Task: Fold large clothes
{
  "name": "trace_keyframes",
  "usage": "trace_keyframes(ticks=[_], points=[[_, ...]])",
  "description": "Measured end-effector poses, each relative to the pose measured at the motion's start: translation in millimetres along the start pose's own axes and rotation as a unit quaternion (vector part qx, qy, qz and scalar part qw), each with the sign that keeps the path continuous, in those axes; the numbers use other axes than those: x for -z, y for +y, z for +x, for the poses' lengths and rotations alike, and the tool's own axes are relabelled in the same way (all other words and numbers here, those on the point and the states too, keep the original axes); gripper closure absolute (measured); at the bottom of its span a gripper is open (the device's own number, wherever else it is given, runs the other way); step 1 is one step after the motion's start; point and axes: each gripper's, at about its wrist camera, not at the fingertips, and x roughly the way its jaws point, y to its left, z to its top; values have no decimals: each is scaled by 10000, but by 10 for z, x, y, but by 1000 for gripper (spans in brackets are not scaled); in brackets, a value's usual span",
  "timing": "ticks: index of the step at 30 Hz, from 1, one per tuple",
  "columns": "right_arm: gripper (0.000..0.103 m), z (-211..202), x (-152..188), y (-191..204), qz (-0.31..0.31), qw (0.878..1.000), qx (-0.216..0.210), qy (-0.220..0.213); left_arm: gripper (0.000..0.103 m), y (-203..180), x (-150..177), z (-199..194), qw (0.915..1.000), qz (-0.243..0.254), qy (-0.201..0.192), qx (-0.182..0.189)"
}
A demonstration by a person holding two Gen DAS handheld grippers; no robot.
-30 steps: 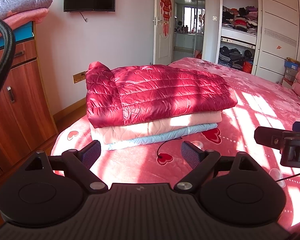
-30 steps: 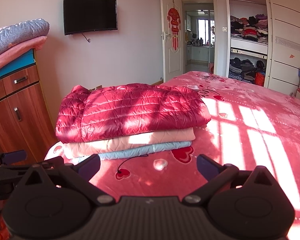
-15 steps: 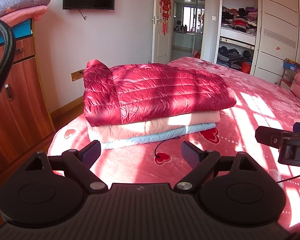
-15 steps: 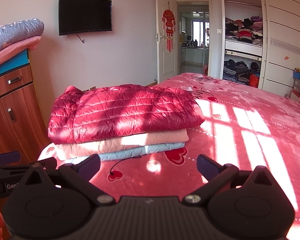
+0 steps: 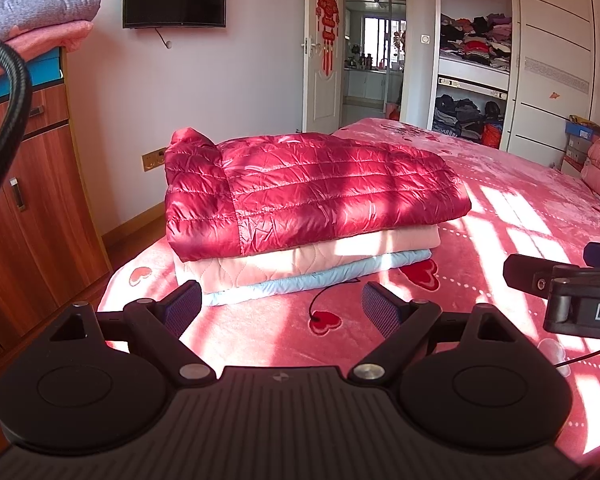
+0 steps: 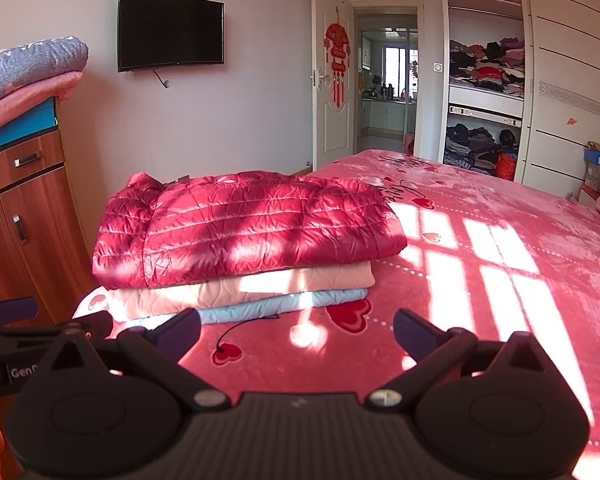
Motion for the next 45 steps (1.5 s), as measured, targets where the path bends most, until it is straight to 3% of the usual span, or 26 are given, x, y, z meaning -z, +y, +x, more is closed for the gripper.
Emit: trace_keyframes(ticks=[25, 45], points=[[1, 20, 30, 1, -5, 10000, -14, -59, 0, -63, 3, 49, 9998, 104, -114, -148], [1, 5, 17, -9, 46, 9999, -47, -140, 0, -54, 14, 83, 9998, -135, -99, 83]])
